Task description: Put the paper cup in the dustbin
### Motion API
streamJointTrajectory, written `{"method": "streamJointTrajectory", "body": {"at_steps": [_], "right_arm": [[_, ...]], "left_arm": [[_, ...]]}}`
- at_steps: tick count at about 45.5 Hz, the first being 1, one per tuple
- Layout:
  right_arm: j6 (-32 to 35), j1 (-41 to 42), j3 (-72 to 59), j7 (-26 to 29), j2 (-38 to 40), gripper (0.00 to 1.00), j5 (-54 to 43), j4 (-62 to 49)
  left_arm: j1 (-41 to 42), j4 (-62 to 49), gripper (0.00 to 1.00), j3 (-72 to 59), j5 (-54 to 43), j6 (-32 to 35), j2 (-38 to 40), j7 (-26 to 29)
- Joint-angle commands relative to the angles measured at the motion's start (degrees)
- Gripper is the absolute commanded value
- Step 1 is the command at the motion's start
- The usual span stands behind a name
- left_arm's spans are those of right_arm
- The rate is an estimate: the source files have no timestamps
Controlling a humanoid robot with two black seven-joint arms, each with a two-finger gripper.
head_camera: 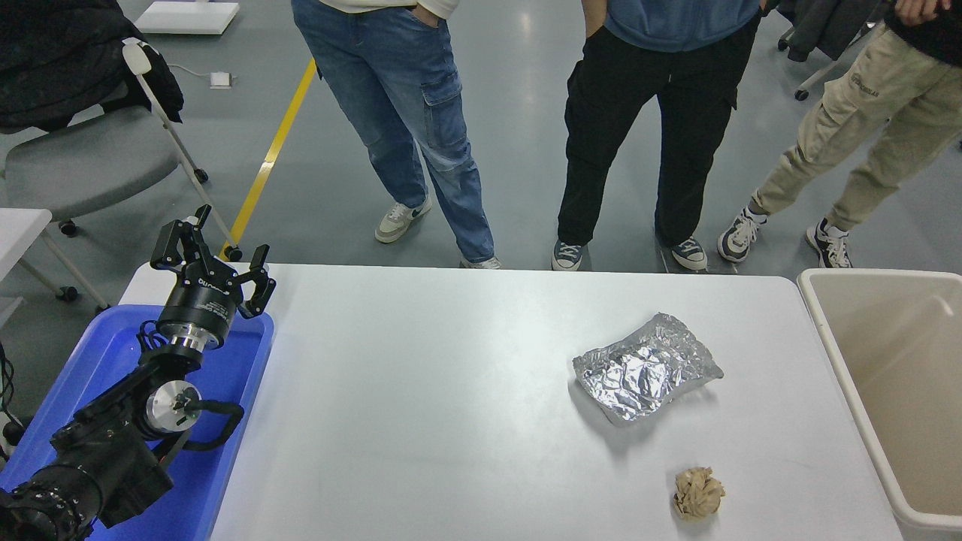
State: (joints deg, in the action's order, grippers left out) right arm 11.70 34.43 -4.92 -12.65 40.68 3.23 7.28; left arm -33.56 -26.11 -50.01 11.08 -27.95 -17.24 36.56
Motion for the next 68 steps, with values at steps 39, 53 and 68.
{"method": "streamJointTrajectory", "body": {"at_steps": [39,53,68], "right_arm": [[-14.25,-1.38,43.68,24.42,-15.11,0.22,13.20,-4.90],[-14.25,-0.42,45.62,24.25,-14.41,1.00,13.21,-4.99],[-12.94,1.25,45.27,24.60,-10.54,1.00,13.12,-4.90]], "left_arm": [[-0.10,0.09,1.00,0.00,-0.01,0.00,0.10,0.00],[-0.10,0.09,1.00,0.00,-0.01,0.00,0.10,0.00],[-0.10,0.09,1.00,0.00,-0.01,0.00,0.10,0.00]]}}
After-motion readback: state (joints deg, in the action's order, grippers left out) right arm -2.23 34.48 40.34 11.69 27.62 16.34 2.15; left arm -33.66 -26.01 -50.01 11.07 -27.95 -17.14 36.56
